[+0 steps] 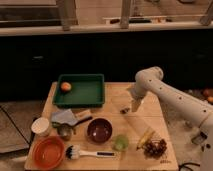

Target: Place fork in purple bowl

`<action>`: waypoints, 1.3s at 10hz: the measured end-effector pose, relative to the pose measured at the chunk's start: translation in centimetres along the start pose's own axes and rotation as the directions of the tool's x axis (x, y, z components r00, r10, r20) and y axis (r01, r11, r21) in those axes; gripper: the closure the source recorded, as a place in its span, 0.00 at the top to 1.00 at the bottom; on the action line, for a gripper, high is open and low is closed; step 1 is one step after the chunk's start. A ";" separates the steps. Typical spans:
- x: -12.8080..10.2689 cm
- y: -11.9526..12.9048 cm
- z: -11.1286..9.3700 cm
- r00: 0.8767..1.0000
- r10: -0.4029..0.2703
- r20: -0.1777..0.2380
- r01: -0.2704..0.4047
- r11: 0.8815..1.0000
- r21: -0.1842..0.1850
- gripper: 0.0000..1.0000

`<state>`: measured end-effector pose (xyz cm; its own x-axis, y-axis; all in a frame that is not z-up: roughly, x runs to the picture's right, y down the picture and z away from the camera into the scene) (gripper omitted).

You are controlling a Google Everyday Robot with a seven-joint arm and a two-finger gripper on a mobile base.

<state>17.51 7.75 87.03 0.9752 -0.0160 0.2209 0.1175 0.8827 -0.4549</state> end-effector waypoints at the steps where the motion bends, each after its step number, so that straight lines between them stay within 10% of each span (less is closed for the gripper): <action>1: 0.6 -0.1 0.5 1.000 -0.001 -0.004 0.001 1.000 0.001 0.80; 6: 2.9 -0.4 3.3 1.000 0.015 -0.016 -0.016 0.999 -0.037 0.52; 13: 3.2 0.5 6.5 1.000 0.005 -0.021 -0.007 0.995 -0.103 0.62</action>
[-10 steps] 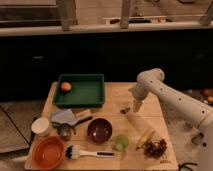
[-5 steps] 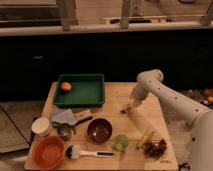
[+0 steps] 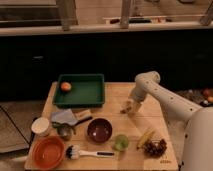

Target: Place fork in purple bowl

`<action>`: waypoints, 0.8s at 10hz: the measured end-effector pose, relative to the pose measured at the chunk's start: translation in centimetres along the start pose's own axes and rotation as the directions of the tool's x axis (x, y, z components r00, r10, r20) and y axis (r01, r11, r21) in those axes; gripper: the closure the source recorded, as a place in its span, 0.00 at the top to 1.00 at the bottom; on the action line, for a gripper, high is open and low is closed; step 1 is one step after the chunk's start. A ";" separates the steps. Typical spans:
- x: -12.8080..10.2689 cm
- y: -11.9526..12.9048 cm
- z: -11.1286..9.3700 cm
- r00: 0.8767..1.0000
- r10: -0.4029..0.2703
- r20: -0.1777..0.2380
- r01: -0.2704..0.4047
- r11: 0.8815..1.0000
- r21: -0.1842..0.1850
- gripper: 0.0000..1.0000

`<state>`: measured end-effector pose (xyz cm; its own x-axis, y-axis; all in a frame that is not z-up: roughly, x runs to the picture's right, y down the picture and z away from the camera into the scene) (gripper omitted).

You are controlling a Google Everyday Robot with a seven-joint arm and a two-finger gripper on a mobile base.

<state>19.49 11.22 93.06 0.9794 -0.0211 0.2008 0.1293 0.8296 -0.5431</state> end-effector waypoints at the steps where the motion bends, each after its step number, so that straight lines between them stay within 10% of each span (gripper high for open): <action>1: 0.2 0.1 0.4 1.000 0.005 0.003 -0.005 1.000 -0.004 0.62; 3: 0.3 0.1 0.7 1.000 0.014 0.012 -0.014 1.000 -0.005 0.60; 8: 0.7 0.4 0.6 1.000 0.022 0.012 -0.022 1.000 -0.013 0.12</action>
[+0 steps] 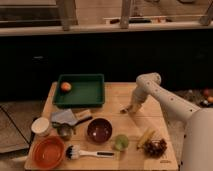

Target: Place fork in purple bowl

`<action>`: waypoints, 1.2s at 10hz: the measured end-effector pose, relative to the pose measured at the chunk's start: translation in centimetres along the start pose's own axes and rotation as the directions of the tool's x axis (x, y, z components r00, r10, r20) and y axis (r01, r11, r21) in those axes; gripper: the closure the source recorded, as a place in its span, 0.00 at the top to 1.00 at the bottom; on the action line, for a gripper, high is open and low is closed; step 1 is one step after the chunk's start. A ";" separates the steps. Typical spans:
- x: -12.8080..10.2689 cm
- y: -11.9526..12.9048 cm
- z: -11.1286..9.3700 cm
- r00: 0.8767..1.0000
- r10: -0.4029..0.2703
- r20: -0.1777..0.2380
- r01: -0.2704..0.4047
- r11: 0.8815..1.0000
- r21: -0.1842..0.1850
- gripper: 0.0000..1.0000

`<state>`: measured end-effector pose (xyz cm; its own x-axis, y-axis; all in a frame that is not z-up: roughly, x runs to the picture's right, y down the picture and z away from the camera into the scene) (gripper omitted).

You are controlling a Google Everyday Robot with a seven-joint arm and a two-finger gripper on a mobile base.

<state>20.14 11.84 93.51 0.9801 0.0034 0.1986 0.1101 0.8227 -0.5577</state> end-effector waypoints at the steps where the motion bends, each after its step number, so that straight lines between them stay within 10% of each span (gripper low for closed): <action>1: 0.0 0.0 0.0 1.000 -0.002 -0.003 0.002 1.000 0.000 0.04; 12: -1.4 0.0 -2.5 0.999 -0.022 0.024 0.021 0.999 0.041 0.03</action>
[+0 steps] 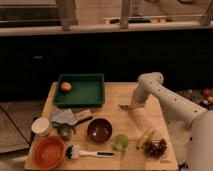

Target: Place fork in purple bowl

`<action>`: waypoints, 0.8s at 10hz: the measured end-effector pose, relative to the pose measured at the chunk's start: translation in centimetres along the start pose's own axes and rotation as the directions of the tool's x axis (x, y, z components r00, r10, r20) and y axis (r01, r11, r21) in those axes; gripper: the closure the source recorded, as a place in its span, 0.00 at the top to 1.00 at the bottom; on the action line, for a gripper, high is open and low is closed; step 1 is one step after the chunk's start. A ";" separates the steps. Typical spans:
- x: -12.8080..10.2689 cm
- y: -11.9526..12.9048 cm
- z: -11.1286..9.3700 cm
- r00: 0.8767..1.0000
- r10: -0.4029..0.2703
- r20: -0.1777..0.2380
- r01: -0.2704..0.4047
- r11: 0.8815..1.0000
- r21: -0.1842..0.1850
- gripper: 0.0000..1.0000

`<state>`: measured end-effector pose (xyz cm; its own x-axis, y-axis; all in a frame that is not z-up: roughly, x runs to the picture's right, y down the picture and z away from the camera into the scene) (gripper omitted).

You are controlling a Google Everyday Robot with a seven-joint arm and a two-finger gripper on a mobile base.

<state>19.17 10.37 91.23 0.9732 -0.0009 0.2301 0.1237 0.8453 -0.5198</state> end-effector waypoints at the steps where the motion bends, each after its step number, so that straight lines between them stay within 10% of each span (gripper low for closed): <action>1: -0.3 0.0 -0.5 1.000 -0.010 -0.001 0.010 1.000 0.006 0.03; 8: -1.8 0.1 -2.2 0.998 -0.068 -0.012 0.068 0.997 0.020 0.03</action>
<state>17.81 9.28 88.97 0.9647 -0.0648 0.2552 0.1860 0.8537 -0.4864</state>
